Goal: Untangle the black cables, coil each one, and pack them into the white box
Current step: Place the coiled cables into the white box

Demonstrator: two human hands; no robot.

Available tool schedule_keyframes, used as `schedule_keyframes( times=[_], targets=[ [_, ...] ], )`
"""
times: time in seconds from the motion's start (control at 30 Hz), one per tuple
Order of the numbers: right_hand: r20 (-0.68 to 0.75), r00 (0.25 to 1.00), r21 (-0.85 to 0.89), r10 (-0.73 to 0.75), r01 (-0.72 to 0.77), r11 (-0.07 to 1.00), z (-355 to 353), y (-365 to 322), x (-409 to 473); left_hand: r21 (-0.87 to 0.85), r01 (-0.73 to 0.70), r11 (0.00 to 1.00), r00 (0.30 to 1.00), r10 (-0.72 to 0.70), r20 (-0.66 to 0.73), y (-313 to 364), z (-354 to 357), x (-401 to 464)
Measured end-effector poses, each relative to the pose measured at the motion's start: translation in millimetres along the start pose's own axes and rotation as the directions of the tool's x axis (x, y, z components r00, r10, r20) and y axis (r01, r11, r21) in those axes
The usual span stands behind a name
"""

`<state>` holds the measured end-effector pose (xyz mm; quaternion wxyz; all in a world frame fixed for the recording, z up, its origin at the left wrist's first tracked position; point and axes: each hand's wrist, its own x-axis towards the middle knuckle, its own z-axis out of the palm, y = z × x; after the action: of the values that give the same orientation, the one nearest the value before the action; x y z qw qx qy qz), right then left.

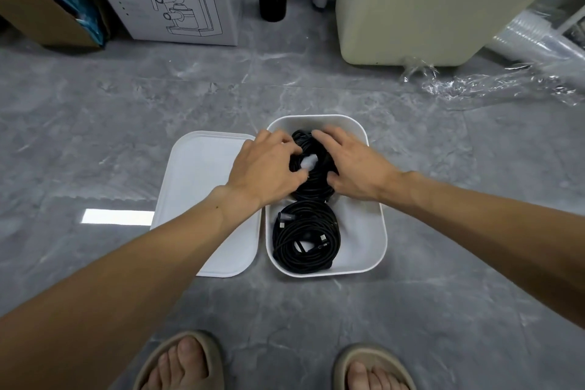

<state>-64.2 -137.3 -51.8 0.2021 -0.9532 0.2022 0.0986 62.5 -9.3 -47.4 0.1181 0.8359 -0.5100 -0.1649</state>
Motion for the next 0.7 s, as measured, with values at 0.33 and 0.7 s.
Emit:
schedule_keyframes(
  times=[0.33,0.7],
  targets=[
    [0.089,0.993,0.065,0.075,-0.081,0.995,-6.7,0.8,8.9,0.035,0.014,0.999,0.999,-0.016,0.05,-11.6,7.8,4.0],
    [0.258,0.916,0.245,0.308,-0.37,0.896,1.8,-20.0,-59.2,0.083,-0.229,0.97,0.949,0.204,0.239,2.9,-6.7,-45.1]
  ],
)
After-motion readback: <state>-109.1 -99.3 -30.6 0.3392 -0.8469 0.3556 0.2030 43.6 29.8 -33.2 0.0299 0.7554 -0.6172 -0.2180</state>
